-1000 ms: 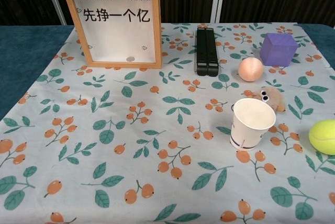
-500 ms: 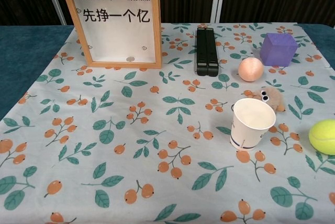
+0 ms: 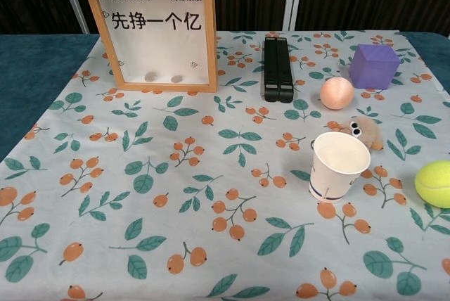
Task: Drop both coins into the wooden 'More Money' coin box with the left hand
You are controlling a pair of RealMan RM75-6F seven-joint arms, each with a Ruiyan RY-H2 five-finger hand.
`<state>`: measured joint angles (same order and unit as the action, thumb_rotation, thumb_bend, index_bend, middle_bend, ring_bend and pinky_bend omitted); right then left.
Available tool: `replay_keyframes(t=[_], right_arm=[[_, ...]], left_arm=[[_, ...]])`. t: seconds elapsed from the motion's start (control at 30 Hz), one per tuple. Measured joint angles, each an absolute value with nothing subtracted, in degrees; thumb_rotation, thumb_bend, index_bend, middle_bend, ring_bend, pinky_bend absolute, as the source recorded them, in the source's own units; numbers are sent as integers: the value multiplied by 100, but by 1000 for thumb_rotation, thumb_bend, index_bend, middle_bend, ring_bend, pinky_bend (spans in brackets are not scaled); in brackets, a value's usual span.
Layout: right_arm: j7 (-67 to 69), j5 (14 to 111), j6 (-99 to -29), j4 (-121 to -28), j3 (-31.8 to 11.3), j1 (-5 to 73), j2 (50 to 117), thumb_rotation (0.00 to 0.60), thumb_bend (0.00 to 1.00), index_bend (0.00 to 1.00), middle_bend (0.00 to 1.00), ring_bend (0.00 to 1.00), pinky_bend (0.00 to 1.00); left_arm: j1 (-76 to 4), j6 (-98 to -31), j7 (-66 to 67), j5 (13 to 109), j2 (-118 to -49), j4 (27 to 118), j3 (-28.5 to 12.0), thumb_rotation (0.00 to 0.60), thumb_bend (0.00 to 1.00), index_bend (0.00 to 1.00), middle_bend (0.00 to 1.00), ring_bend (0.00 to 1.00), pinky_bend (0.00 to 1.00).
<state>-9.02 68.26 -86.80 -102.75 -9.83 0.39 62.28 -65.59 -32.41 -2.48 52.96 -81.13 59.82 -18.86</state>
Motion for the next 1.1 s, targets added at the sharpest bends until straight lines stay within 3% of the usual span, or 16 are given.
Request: replay_keyframes(t=[0.33,0.63,0.87,1.1], right_arm=[[-892,6860,-8677,-10249,-982,49,6238,600,512,152,20,0,0],[-740,7225,-8664,-10125,-910,88,6240,600,513,152,20,0,0],[-390,7959,-8658,-9850,-738,145,6195,600,512,152,20,0,0],[16,8691,-8779,-9373,-581,233,6224,600,512,152,20,0,0]], left_arm=[[-6428,-3749,-343,5476,-7815,6478,-2072,600,511,472,0,0,0],[-5608,-5122,166,5750,-6838,8288,-1981,600,512,374,0,0,0],[-4264,-6740,879,6172,-5957,10096,-1401,600,506,325,0,0,0],[-3077,-7765,953,7030,-5599,10734,-553,600,501,258,0,0,0]])
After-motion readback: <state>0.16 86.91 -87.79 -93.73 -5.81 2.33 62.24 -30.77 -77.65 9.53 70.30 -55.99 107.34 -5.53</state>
